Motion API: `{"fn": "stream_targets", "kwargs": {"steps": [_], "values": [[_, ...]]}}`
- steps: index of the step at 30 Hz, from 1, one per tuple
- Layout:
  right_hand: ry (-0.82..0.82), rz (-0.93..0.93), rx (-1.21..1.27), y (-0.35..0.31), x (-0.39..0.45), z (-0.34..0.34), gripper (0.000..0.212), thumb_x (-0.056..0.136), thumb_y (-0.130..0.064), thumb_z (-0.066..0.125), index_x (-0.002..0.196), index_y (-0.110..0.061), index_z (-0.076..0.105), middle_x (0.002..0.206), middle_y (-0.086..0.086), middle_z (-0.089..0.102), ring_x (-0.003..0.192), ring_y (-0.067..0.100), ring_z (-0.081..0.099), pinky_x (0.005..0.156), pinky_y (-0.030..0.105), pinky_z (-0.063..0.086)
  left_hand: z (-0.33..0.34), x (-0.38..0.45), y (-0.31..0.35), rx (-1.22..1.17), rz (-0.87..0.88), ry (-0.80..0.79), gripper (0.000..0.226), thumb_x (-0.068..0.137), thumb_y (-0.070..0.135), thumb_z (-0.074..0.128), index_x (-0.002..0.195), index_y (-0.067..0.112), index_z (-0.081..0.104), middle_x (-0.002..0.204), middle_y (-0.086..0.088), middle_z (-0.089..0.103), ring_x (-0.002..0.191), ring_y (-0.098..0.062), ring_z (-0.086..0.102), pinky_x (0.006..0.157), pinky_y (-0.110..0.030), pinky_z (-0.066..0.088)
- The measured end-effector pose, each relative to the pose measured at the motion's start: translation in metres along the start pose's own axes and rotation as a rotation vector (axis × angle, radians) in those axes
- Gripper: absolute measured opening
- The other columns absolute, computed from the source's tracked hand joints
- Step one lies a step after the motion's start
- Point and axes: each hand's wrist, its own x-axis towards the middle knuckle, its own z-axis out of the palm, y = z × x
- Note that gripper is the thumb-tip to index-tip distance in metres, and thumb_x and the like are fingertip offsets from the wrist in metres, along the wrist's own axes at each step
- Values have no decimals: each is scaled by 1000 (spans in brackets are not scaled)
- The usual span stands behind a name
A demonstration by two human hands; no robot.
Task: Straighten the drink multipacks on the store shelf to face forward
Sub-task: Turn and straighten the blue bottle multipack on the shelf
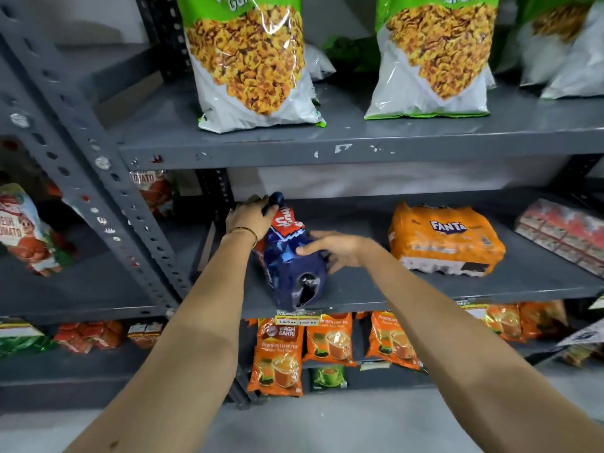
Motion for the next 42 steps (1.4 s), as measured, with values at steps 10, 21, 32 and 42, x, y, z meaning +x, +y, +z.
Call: {"fn": "stream_targets", "kwargs": {"steps": [10,21,32,42], "values": [[439,-65,178,-4,19,-37,46,84,-27,69,121,-3,59,112,16,65,85,26,60,81,38,47,12,-78,-24,-73,-46,384,45,89,45,52,120,14,63,115,-9,60,103,-31,59,83,-38,47],[414,-51,336,19,10,-14,47,96,-40,47,140,-22,42,132,11,58,80,16,56,75,32,44,23,-80,-2,-867,-445,109,58,93,45,45,146,29,29,134,-17,54,111,-32,60,89,-39,52],[405,-70,369,25,-1,11,46,96,-42,46,139,-24,43,127,11,61,77,15,60,60,28,48,9,-93,-15,-866,-407,47,57,94,43,42,147,27,28,135,-15,54,113,-31,58,90,-35,48],[427,-95,353,25,-3,41,39,97,-42,45,131,-23,48,120,8,63,94,21,61,79,34,49,0,-112,-36,-808,-393,44,55,96,41,39,147,25,28,140,-15,49,123,-32,51,99,-37,42]]}}
